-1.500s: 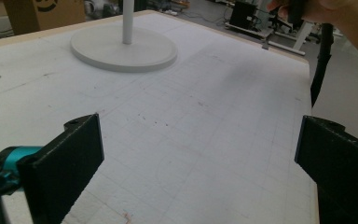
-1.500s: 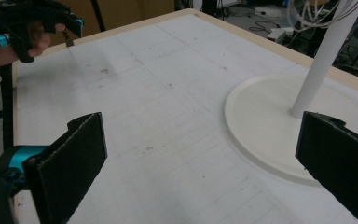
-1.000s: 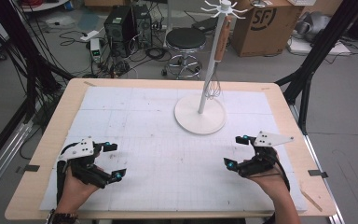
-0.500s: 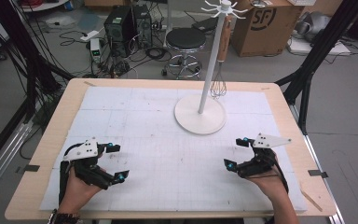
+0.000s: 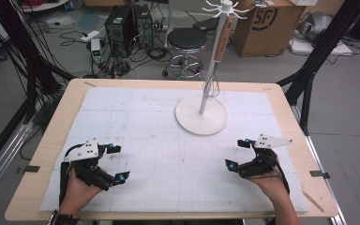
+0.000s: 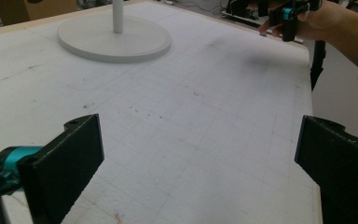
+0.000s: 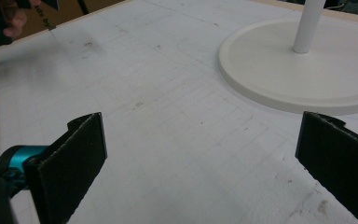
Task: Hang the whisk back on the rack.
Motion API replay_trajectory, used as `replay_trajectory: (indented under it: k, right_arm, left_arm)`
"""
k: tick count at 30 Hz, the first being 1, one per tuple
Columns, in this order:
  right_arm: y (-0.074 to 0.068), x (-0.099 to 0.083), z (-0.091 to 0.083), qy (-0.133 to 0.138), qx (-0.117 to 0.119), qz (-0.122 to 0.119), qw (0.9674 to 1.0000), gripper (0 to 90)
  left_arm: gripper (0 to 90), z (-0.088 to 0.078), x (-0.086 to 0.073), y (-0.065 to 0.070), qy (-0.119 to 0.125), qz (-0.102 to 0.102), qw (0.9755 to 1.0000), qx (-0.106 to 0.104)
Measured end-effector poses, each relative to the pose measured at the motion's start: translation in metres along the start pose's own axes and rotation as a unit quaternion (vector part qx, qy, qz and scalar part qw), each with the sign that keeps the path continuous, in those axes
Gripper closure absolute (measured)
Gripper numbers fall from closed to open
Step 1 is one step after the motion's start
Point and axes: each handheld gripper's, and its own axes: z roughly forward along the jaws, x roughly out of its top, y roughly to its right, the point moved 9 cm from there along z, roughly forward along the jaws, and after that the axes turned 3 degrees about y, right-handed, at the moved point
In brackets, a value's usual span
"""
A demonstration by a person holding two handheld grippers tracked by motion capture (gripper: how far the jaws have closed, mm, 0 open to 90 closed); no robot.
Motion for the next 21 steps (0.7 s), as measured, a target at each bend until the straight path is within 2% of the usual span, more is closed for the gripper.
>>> replay_trajectory:
  k: [21]
  right_arm:
    - [0.0005,-0.0002,0.0003,-0.001,0.001,0.004,1.0,1.0]
  left_arm:
    - [1.7,0.0005,-0.0007,-0.0011,-0.003,0.001,1.0,0.002]
